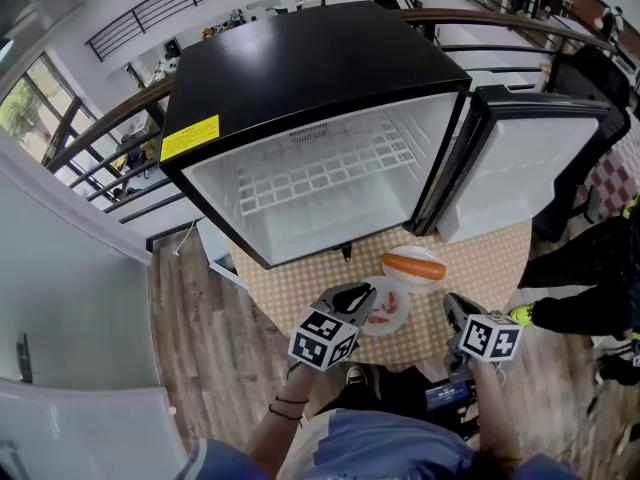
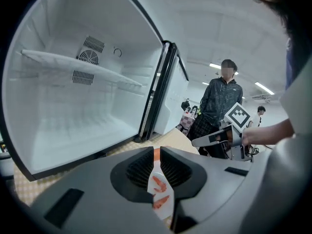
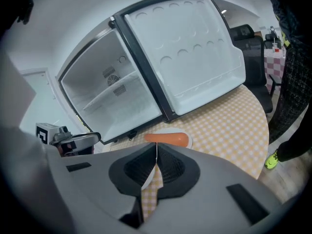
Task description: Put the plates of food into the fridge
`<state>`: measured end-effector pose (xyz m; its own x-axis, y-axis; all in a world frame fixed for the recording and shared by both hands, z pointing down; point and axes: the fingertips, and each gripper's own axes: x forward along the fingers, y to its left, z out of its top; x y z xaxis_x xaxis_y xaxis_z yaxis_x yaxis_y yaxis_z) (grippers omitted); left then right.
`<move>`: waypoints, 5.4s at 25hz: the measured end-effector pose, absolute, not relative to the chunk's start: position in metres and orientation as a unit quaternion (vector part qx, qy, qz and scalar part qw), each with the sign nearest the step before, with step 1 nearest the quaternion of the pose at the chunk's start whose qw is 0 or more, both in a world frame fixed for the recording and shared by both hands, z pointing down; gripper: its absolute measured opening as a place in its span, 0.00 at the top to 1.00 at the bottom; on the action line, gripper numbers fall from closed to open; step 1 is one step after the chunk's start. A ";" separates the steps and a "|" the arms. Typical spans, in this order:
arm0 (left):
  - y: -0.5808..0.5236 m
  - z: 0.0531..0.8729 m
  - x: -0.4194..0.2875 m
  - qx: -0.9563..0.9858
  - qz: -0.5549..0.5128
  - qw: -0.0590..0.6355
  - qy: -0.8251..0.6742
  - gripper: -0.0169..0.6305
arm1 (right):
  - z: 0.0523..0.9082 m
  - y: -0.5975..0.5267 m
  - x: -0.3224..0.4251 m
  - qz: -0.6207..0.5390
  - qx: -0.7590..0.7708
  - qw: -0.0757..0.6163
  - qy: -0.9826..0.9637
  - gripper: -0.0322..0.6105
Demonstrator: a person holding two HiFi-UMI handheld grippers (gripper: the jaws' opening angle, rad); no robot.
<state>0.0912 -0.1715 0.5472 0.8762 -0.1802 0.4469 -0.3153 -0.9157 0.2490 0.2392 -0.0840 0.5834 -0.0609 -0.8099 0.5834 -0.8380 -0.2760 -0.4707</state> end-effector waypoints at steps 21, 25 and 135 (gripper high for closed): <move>-0.230 0.689 0.158 0.879 0.357 0.300 -0.095 0.80 | 0.687 -0.123 0.291 0.518 0.603 -0.008 -0.607 0.65; -0.227 0.698 0.163 0.871 0.378 0.304 -0.074 0.73 | 0.690 -0.122 0.292 0.525 0.592 -0.016 -0.611 0.64; -0.377 0.609 0.025 0.838 0.257 0.229 -0.424 0.69 | 0.594 -0.377 0.139 0.258 0.555 0.179 -0.770 0.68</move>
<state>0.0252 -0.3769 0.6093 0.5096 -0.5923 0.6241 -0.8275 -0.5362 0.1668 0.1386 -0.3771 0.5935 -0.3190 -0.7623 0.5632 -0.9477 0.2497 -0.1988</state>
